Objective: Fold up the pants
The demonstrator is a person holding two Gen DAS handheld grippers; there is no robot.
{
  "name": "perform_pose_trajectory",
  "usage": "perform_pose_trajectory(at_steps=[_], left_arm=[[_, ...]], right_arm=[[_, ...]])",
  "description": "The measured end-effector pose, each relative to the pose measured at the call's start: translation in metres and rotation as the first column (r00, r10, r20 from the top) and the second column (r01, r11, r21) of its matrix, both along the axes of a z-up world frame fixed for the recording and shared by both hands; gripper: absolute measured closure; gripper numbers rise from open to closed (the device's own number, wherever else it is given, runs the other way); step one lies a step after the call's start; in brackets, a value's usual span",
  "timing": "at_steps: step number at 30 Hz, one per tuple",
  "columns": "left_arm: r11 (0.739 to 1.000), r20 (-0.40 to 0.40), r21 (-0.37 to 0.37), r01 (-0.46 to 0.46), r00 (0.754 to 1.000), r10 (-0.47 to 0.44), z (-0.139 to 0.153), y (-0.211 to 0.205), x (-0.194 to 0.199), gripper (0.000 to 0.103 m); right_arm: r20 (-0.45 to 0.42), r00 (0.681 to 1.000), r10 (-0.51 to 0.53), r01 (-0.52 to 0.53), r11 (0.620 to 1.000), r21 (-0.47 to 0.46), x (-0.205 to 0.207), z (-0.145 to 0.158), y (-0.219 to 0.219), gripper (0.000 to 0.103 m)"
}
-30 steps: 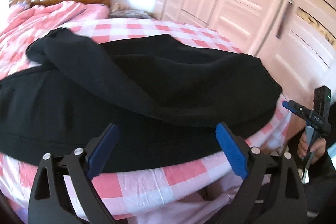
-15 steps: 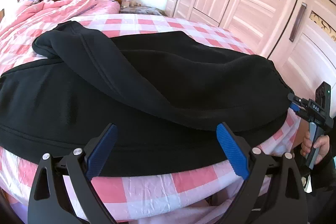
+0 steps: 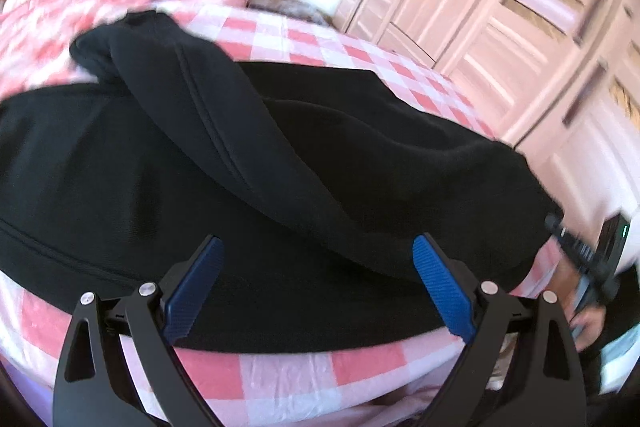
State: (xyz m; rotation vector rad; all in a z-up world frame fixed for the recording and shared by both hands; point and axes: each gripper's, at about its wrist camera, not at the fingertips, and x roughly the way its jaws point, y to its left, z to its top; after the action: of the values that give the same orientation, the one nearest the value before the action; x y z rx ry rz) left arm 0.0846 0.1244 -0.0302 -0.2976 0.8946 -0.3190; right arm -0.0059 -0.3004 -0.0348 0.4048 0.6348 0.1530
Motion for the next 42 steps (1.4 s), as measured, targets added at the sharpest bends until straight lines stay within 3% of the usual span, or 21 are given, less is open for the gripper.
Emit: perform_pose_trajectory(at_steps=[7, 8, 11, 13, 14, 17, 18, 19, 20, 21, 24, 26, 28, 31, 35, 37, 42], left_arm=[[0.988, -0.12, -0.128, -0.089, 0.99, 0.074, -0.018, 0.005, 0.046, 0.008], [0.988, -0.13, -0.108, -0.106, 0.987, 0.091, -0.017, 0.004, 0.05, 0.008], [0.985, -0.154, 0.067, -0.157, 0.974, 0.166, -0.015, -0.004, 0.06, 0.008], [0.959, -0.161, 0.214, -0.188, 0.961, 0.225, -0.015, -0.009, 0.067, 0.008], [0.948, -0.163, 0.252, -0.197, 0.956, 0.242, -0.014, -0.009, 0.071, 0.01], [0.936, -0.182, 0.306, -0.174, 0.954, 0.237, -0.018, -0.009, 0.082, 0.037], [0.935, -0.17, 0.311, -0.17, 0.958, 0.231, -0.016, -0.009, 0.082, 0.055], [0.938, -0.16, 0.307, -0.163, 0.962, 0.22, -0.013, -0.006, 0.081, 0.063], [0.938, -0.137, 0.301, -0.172, 0.966, 0.221, -0.007, -0.003, 0.078, 0.079], [0.941, -0.115, 0.285, -0.183, 0.968, 0.224, -0.001, 0.0, 0.077, 0.081], [0.954, 0.073, 0.204, -0.22, 0.975, 0.21, 0.034, 0.01, 0.043, 0.082], [0.968, 0.204, 0.136, -0.212, 0.962, 0.182, 0.054, 0.014, 0.015, 0.083], [0.972, 0.266, 0.103, -0.21, 0.948, 0.176, 0.063, 0.017, -0.009, 0.083], [0.974, 0.24, 0.089, -0.209, 0.953, 0.182, 0.046, 0.019, -0.032, 0.083], [0.977, 0.118, 0.135, -0.167, 0.981, 0.152, -0.009, 0.016, -0.042, 0.083], [0.975, 0.1, 0.138, -0.173, 0.982, 0.16, -0.023, 0.018, -0.042, 0.082], [0.977, 0.144, 0.127, -0.171, 0.978, 0.153, -0.011, 0.018, -0.044, 0.082]], right_arm=[[-0.025, 1.0, 0.002, -0.001, 1.0, 0.017, -0.001, -0.007, -0.004, 0.09], [-0.025, 1.0, 0.002, -0.002, 1.0, 0.015, -0.001, -0.007, -0.004, 0.09], [-0.023, 1.0, 0.001, -0.001, 1.0, 0.017, 0.0, -0.007, -0.004, 0.09], [-0.023, 1.0, 0.001, -0.001, 1.0, 0.015, -0.001, -0.008, -0.004, 0.09], [-0.023, 1.0, 0.002, -0.002, 1.0, 0.014, -0.001, -0.008, -0.004, 0.09], [-0.026, 1.0, 0.002, -0.001, 1.0, 0.024, -0.002, -0.009, -0.005, 0.09], [-0.027, 1.0, 0.001, -0.001, 1.0, 0.025, -0.001, -0.01, -0.005, 0.09], [-0.027, 1.0, 0.001, -0.001, 1.0, 0.026, -0.001, -0.01, -0.005, 0.09], [-0.026, 1.0, 0.002, -0.002, 1.0, 0.026, -0.001, -0.01, -0.006, 0.09], [-0.025, 1.0, 0.003, -0.003, 1.0, 0.025, -0.001, -0.009, -0.006, 0.09], [-0.015, 1.0, 0.013, -0.013, 1.0, 0.012, 0.002, -0.004, -0.006, 0.09], [0.007, 1.0, 0.018, -0.018, 1.0, 0.004, 0.002, 0.004, -0.007, 0.09], [0.047, 0.999, 0.012, -0.012, 1.0, -0.003, 0.0, 0.017, -0.01, 0.091], [0.052, 0.999, 0.009, -0.008, 1.0, -0.026, -0.005, 0.02, -0.018, 0.091], [-0.071, 0.997, -0.006, 0.005, 1.0, -0.011, -0.004, -0.018, -0.029, 0.091], [-0.063, 0.998, -0.01, 0.011, 1.0, 0.016, -0.01, -0.026, -0.032, 0.094], [-0.019, 1.0, -0.005, 0.005, 1.0, 0.017, -0.015, -0.005, -0.031, 0.094]])
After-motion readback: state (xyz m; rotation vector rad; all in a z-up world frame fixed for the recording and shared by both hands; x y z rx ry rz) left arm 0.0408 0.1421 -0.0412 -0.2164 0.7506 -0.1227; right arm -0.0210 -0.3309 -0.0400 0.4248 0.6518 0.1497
